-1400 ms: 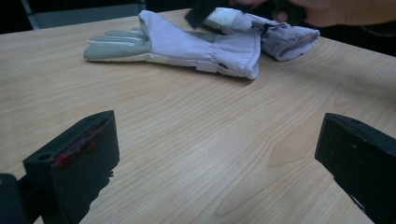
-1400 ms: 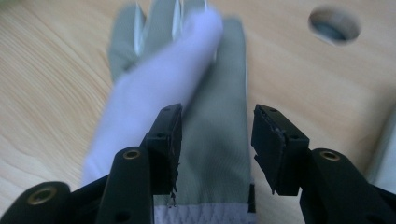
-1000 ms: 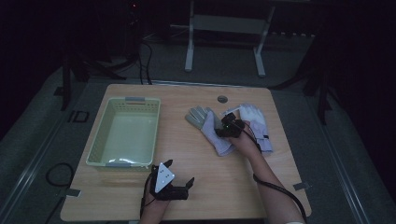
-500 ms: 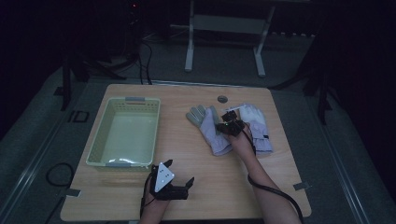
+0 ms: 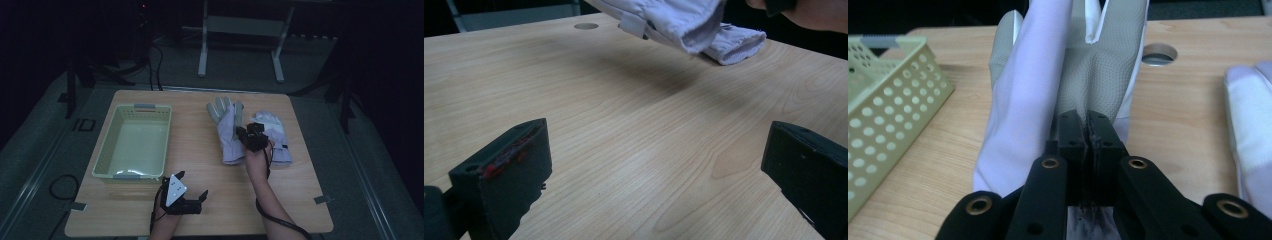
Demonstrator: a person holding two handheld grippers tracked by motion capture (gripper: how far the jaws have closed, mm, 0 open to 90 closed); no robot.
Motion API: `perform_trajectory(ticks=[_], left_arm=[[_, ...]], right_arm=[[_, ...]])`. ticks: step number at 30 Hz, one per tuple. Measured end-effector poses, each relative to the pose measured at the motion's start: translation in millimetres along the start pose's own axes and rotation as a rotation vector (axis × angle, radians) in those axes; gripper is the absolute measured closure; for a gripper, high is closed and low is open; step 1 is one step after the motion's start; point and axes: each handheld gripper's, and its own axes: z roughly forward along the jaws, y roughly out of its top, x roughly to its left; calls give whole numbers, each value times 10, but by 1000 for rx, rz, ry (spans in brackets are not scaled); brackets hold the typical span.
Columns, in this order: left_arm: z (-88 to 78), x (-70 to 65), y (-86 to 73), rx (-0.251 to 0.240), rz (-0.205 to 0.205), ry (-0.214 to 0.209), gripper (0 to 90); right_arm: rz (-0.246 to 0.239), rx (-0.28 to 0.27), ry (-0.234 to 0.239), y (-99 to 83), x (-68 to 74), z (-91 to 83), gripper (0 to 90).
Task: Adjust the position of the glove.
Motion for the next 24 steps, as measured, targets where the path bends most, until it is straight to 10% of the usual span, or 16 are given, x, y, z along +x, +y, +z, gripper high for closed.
perform_trajectory(ticks=[12,24], left_arm=[[1,6,1,5,-4,-5,1],[-2,7,0,3,-1,-9,1]], right_arm=[[113,57,-25,-373,-51,64,863],[113,106,-101,-570,-81,306,838]])
